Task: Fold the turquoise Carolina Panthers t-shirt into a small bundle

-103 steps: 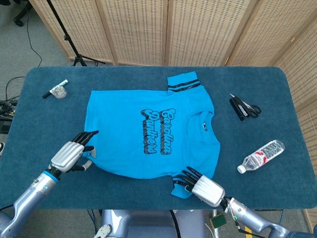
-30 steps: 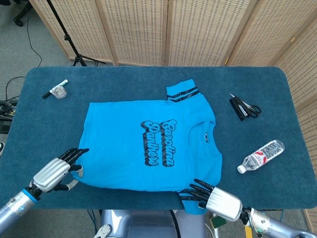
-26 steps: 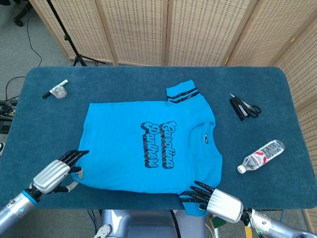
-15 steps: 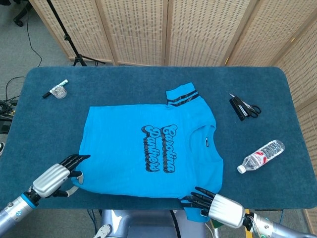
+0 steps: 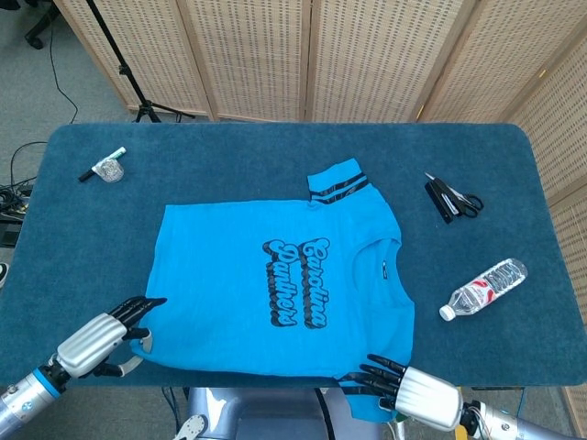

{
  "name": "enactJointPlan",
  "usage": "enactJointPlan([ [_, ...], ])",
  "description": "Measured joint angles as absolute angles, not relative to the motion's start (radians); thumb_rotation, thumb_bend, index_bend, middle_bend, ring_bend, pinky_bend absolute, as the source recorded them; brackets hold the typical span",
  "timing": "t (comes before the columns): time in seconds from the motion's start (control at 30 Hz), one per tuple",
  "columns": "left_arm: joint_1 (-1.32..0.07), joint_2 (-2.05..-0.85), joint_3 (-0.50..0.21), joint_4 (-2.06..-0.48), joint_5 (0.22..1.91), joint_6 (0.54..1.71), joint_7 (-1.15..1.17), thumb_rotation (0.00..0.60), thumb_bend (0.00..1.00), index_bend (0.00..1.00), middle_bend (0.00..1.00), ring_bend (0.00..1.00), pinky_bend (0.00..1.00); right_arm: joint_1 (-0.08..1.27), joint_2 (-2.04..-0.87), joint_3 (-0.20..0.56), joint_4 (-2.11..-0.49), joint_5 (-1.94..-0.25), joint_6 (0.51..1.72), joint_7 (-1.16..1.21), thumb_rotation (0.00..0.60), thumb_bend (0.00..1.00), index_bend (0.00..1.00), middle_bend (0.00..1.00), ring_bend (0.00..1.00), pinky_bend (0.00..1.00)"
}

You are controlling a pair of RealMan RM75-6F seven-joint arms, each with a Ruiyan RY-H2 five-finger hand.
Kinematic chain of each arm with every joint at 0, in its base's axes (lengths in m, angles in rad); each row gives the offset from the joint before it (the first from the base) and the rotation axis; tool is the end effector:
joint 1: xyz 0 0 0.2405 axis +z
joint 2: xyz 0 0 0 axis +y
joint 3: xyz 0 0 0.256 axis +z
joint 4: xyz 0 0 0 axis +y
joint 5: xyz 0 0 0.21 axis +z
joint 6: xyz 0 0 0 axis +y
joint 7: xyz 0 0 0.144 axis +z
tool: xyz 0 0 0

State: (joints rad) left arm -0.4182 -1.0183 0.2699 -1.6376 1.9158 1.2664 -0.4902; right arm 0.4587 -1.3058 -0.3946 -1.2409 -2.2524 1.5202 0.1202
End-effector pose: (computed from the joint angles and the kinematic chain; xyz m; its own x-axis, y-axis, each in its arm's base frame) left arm -0.2582 0.1783 0.1076 0.2550 0.5552 0.7917 0.9036 -0.4283 0.0093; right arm -0.2636 -0.1444 0.0528 0.6348 -0.2152 0.7421 -0.4169 -0.9040 0.0945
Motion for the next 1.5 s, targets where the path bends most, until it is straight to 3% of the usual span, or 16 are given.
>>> enactJointPlan([
  [1.5,-0.408,-1.025,0.382,-1.598,2.022,1.307,-0.526,0.6,0.43,0.8,0.0,0.0,0.0,0.368,-1.343,-0.465,-1.075,-2.33,1.655,0.15,0.6,0.62,0.63,0.15,0.0,0.0],
])
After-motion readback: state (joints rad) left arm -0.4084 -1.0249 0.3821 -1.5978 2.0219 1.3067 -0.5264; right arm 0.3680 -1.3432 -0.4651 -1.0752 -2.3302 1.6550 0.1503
